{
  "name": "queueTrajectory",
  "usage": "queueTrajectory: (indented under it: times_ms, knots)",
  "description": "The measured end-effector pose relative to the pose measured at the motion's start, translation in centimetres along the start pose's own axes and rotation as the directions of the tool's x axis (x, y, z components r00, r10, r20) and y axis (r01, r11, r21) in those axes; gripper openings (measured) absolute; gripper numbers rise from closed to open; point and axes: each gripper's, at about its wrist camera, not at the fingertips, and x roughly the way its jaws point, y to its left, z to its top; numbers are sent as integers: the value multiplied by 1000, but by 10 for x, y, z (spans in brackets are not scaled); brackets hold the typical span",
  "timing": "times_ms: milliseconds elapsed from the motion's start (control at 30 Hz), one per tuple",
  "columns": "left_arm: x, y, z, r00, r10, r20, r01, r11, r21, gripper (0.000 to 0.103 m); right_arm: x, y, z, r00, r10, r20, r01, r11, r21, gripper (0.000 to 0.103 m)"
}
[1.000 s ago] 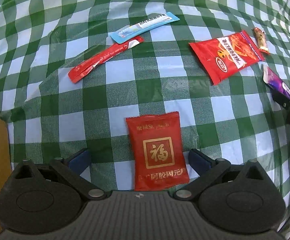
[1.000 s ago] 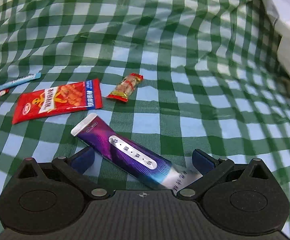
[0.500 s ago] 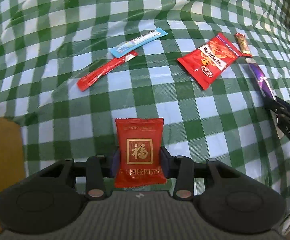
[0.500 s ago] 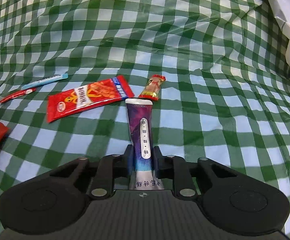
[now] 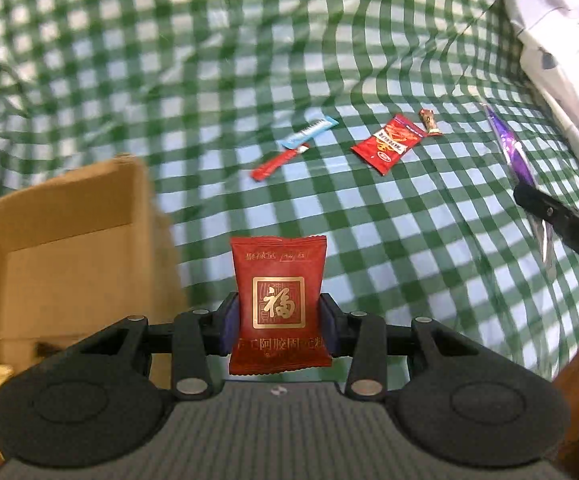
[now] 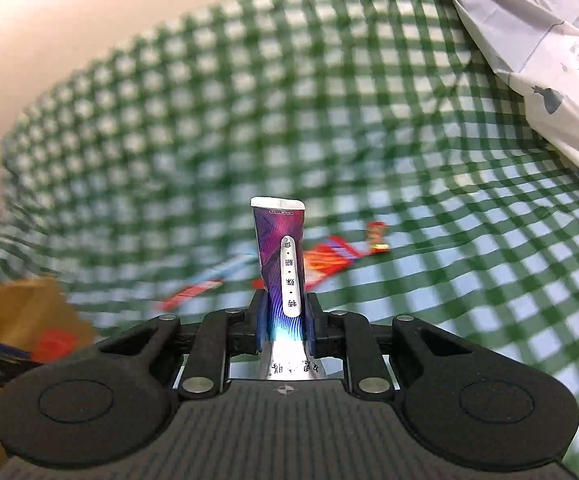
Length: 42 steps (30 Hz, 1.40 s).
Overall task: Organize snacks
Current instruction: 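Carry the red packet and purple tube over the box with both tools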
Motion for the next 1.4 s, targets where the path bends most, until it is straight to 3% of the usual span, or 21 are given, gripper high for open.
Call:
queueTrajectory:
  times_ms: [133, 233, 467, 667, 967, 1400]
  knots:
    - [-51, 27, -36, 1000, 27, 15, -27, 999, -20, 45, -49, 41, -22, 996, 89, 2, -89, 994, 64, 20]
    - [-85, 48, -66, 996, 83, 27, -83, 996, -28, 45, -87, 93, -31, 986, 162, -23, -160, 984, 71, 20]
    - [-157, 93, -142, 980, 190, 62, -184, 979, -82, 46, -165, 197, -51, 946, 305, -114, -303, 952, 33, 20]
    - [-199, 114, -195, 972, 210, 108, -198, 974, -113, 46, -205, 260, -71, 914, 367, -176, -377, 926, -25, 20]
    - [-227, 129, -223, 968, 176, 179, -145, 974, -173, 45, -242, 307, -76, 917, 359, -174, -383, 914, -136, 20]
    - [-232, 140, -231, 964, 165, 208, -122, 971, -205, 46, -252, 315, -79, 927, 327, -186, -358, 917, -175, 20]
